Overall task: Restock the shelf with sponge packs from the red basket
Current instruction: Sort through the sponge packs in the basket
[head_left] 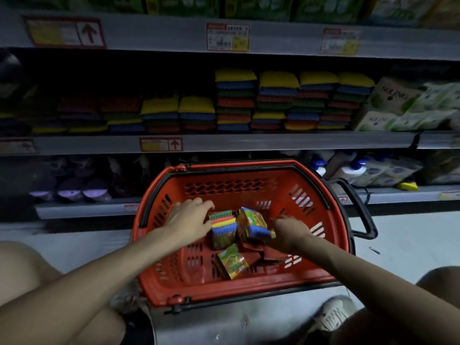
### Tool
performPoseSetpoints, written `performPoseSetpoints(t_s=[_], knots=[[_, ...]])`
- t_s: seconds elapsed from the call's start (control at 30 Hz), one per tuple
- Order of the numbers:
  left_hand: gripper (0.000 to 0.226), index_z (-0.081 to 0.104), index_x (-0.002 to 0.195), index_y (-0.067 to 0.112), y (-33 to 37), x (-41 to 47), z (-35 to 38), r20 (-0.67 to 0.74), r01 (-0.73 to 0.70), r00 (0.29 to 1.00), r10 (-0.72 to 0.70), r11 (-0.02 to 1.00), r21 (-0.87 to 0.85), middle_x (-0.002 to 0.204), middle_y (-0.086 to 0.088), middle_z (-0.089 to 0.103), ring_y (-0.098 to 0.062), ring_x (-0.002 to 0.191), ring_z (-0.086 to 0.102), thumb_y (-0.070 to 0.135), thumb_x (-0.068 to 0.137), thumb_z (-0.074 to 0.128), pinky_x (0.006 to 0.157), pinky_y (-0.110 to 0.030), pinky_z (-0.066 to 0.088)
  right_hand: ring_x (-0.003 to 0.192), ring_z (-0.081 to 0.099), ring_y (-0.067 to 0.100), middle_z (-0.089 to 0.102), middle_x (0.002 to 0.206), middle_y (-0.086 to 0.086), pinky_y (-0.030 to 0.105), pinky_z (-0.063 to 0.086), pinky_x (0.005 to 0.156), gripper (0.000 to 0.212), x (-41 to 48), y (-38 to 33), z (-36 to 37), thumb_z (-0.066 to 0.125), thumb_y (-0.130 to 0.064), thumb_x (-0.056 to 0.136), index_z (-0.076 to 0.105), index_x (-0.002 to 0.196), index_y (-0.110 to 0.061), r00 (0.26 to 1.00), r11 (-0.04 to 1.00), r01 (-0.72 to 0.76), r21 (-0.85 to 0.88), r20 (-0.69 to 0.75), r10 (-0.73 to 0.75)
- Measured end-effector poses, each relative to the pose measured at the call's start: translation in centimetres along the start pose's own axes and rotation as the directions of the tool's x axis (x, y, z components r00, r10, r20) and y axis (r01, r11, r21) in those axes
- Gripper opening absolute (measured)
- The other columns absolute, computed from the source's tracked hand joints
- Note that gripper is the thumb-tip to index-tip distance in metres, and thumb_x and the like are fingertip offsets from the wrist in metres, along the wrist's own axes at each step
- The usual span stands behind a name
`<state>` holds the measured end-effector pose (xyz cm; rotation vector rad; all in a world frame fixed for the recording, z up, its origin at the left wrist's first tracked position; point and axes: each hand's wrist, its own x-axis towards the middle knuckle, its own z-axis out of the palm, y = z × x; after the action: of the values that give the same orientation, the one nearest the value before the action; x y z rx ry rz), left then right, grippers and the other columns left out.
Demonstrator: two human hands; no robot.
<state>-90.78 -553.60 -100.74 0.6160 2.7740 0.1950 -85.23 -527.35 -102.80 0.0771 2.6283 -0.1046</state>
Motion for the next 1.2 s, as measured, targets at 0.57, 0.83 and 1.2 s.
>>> performPoseSetpoints(t_s=[0.57,0.83,1.2], knots=[[0.063,0.039,0.154,0.026,-6.1,-3.4,3.6,0.318,-0.129,0.944,-0.09,0.787,0.603,0.156,-0.008,0.043,-0.033,0.147,0.032,0.051,0.098,0.046,0.125,-0.056,0.002,0.117,0.063,0.032,0.067,0.127,0.01,0.034,0.05,0.092,0.053,-1.5,1.9,3.3,0.061,-0.059,0.091,0.063,0.13,-0.023,0.991,0.989,-0.016,-0.145,0.126,0.035],[0.061,0.042,0.152,0.027,-8.0,-4.0,3.1,0.309,-0.114,0.944,-0.116,0.764,0.635,0.156,-0.006,0.042,-0.03,0.148,0.032,0.054,0.097,0.045,0.126,-0.052,0.002,0.116,0.064,0.031,0.068,0.126,0.008,0.035,0.052,0.092,0.051,-1.2,0.0,3.5,0.06,-0.057,0.091,0.062,0.131,-0.024,0.989,0.987,0.046,-0.153,0.148,-0.023],[0.05,0.049,0.144,0.02,-6.0,-2.1,5.1,0.272,-0.094,0.957,-0.098,0.784,0.614,0.14,-0.009,0.055,-0.035,0.129,0.049,0.04,0.097,0.053,0.113,-0.056,0.029,0.115,0.067,0.029,0.069,0.125,0.008,0.034,0.054,0.086,0.038,1.3,-2.3,3.0,0.062,-0.039,0.095,0.063,0.127,-0.018,0.975,0.951,0.098,-0.292,0.22,-0.033]])
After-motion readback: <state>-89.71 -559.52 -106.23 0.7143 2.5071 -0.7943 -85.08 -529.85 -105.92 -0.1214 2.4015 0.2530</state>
